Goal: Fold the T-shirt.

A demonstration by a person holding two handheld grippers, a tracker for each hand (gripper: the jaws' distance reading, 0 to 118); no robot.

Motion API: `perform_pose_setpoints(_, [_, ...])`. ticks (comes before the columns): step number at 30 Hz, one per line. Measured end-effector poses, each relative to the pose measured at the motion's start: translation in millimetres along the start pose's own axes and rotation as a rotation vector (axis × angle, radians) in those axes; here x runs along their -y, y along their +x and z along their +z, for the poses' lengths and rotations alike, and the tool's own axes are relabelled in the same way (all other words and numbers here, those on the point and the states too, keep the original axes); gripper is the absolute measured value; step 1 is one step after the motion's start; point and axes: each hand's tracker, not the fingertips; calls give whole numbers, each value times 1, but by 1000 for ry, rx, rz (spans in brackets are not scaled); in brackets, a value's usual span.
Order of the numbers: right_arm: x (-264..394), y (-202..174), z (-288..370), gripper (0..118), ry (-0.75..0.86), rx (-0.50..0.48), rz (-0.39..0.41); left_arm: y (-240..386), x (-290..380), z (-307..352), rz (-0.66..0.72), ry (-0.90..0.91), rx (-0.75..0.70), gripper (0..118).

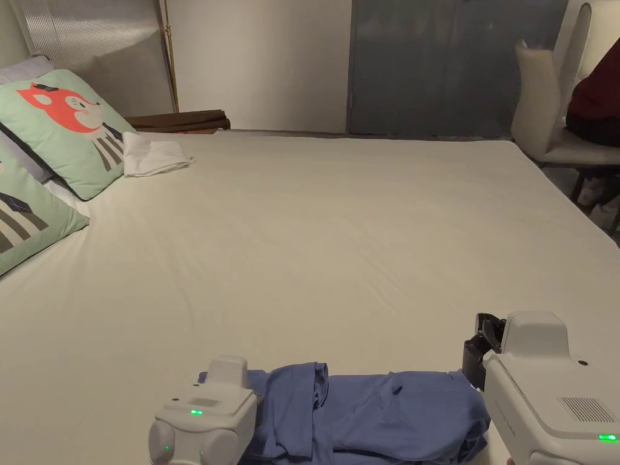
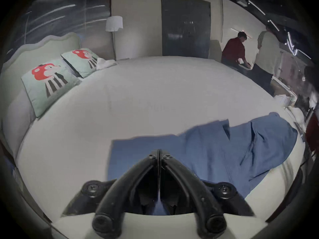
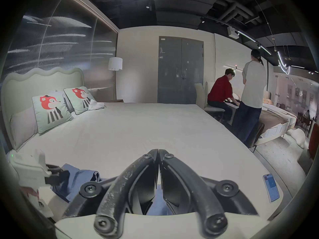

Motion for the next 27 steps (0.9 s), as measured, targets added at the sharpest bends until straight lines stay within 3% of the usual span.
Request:
perform_pose_setpoints(14, [-1,26,8,0,-2,54,3,82,0,-19,-31,-28,108,0])
perform_pose_setpoints(20, [-4,22,7,0,-1,50,-4,53,-18,11,98,47,292,0])
perform_pose_setpoints(27, [-8,6,4,0,9,15,0,-35,-51,53,229,76,367,0])
